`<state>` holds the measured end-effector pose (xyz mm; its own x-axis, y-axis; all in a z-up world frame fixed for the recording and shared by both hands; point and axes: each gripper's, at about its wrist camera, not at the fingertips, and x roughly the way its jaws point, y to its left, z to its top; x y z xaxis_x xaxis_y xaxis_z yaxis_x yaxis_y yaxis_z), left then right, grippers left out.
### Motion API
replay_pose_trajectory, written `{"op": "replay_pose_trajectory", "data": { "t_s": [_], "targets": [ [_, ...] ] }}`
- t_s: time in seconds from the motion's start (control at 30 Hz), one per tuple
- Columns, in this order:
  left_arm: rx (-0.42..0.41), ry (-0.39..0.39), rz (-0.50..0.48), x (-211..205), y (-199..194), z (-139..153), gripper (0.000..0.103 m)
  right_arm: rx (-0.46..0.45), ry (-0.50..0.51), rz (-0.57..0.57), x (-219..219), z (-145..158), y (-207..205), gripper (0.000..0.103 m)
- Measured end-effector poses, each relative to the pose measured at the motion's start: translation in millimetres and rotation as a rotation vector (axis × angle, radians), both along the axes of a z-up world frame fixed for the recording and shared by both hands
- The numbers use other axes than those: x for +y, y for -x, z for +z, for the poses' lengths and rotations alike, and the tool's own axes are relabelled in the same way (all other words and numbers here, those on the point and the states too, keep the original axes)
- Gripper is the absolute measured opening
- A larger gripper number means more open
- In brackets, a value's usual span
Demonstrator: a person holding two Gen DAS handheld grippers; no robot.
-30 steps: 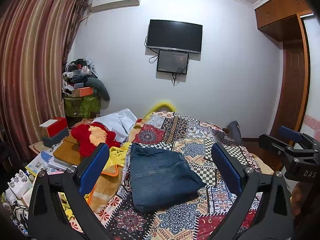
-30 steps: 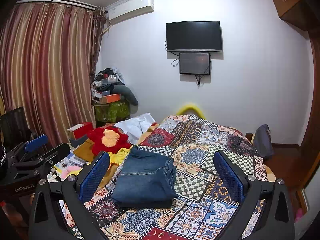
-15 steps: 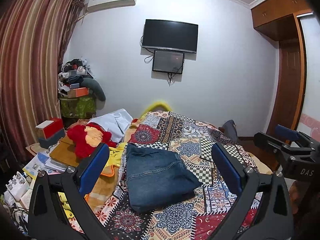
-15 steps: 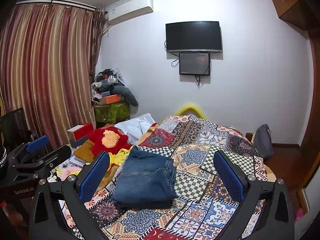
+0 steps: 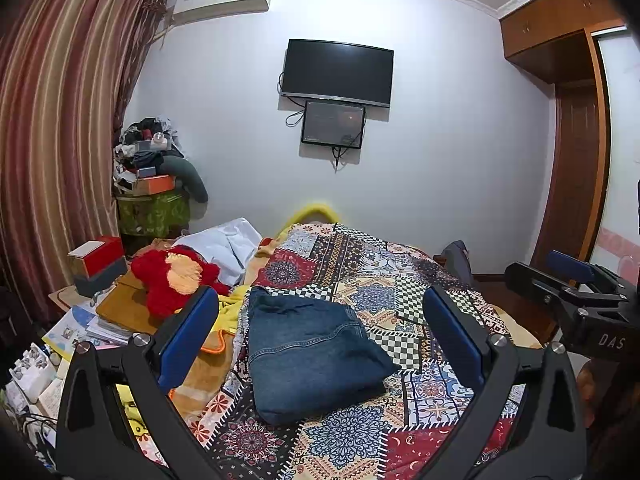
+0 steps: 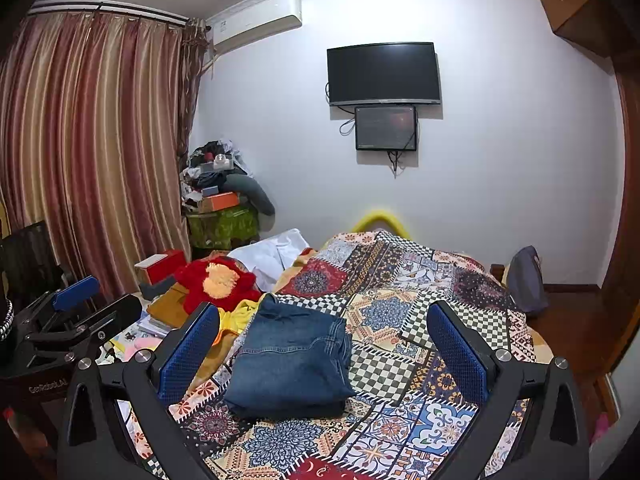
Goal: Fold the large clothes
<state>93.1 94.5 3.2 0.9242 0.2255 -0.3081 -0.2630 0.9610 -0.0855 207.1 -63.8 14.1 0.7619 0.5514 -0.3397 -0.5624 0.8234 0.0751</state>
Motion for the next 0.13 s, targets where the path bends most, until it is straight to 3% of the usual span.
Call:
{"op": "replay_pose_trajectory", "data": {
  "t_s": [0.13],
  "targets": [
    [0.003,0.001,-0.001,1.1,0.2,1.1,0.103,0.0,0.001,-0.001,0.4,-0.3,0.2,0.103]
  ]
}}
